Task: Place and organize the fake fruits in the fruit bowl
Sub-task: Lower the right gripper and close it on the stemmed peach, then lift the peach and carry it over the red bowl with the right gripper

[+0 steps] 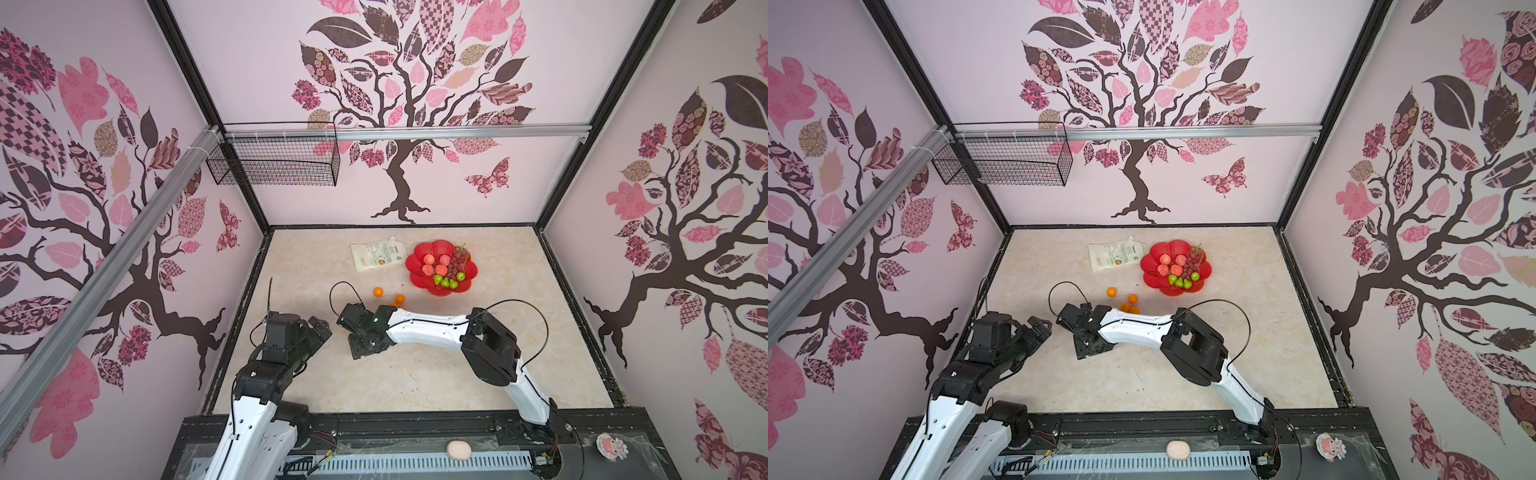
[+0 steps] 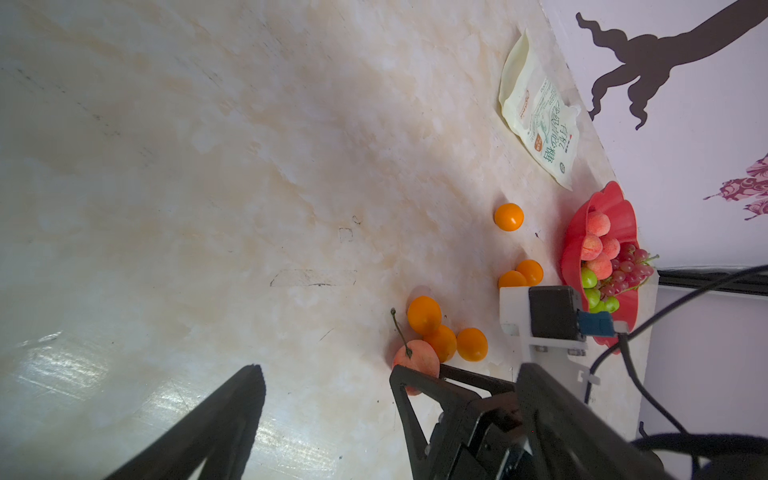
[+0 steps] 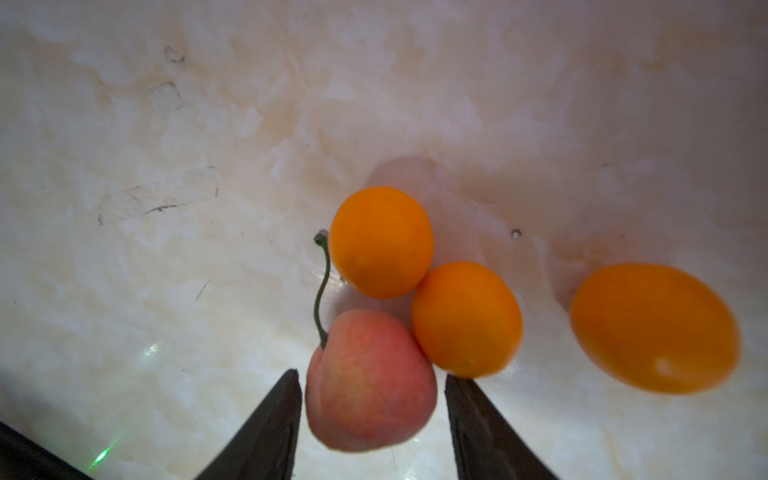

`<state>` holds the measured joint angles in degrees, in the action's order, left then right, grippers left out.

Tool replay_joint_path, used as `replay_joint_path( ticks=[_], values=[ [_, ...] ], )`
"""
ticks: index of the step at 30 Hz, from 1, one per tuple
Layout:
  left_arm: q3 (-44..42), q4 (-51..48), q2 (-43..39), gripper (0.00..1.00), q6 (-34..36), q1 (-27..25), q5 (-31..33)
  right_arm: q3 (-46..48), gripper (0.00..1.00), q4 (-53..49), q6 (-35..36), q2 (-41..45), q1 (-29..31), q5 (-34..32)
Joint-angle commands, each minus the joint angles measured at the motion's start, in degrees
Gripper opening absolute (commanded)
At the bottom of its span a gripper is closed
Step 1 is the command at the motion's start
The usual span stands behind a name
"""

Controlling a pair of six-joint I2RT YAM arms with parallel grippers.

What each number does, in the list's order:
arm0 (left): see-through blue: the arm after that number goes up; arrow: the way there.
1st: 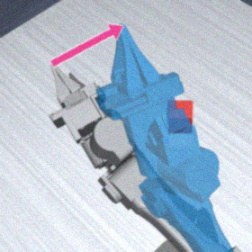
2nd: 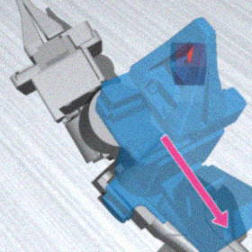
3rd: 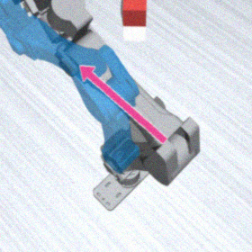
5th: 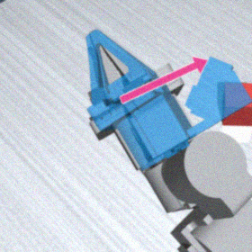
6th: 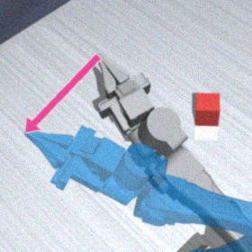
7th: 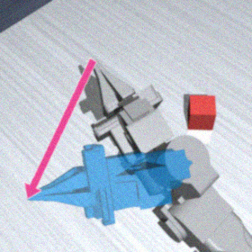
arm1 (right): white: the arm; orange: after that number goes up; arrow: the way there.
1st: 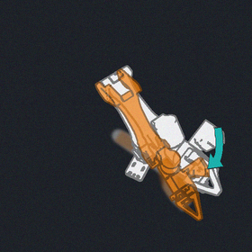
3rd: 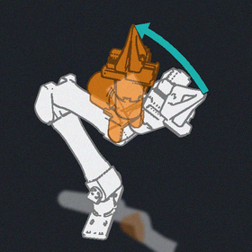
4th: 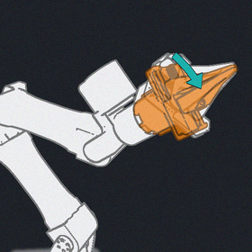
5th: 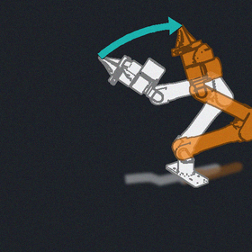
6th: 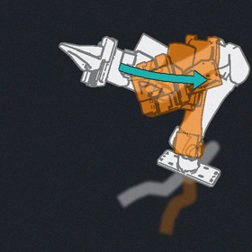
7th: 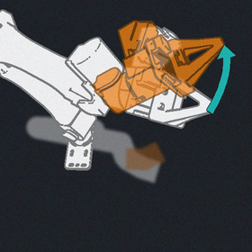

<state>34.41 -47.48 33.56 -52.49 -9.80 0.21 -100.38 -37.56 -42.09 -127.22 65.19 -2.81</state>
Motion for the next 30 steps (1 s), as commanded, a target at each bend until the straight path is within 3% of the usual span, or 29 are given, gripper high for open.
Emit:
replay_joint_path(
  ticks=[1, 19, 30],
  values=[
    [-1.28, 1.41, 0.1, 0.98, 0.72, -0.31, 0.93, -2.99, 0.59, -2.15, 0.73, -3.47, 0.11, -1.1],
    [-1.23, 3.22, 1.95, 0.98, 1.77, -0.4, 0.47, -3.62, 0.51, -2.69, 1.92, -4.37, -0.23, -1.52],
    [-0.37, 2.8, 1.91, 0.98, 2.89, -0.3, 0.45, 1.4, 0.48, -0.63, 2.46, 0.82, -0.23, -1.18]
  ],
)
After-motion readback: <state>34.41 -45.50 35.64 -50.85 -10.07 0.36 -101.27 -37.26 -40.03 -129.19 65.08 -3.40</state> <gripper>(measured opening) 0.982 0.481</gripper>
